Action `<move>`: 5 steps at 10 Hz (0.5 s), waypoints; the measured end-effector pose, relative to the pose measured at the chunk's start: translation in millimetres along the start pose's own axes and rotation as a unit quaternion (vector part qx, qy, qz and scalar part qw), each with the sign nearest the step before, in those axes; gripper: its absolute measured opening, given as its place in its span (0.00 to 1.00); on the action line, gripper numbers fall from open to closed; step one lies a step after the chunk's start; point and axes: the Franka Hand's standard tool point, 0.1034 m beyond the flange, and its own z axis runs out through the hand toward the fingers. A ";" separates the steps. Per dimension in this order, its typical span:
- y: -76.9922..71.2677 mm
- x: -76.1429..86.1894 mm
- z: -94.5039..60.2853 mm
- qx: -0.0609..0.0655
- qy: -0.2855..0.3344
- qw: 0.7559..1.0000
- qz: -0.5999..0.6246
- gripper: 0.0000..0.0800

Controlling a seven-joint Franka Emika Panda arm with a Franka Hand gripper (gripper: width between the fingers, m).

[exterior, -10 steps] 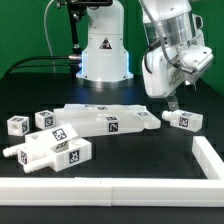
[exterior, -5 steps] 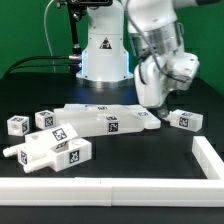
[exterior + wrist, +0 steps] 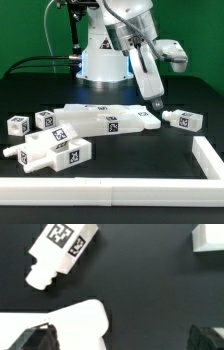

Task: Assemble chair

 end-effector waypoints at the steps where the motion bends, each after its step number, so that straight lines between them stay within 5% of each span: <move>1: 0.0 2.2 -0.8 -0.001 0.001 0.998 -0.058 0.81; 5: -25.3 81.9 -47.7 0.012 -0.010 0.945 -0.327 0.81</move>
Offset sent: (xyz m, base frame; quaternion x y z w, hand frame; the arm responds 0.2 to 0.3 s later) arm 0.0279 -0.0836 0.0140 0.0170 -0.0395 -0.3389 0.9398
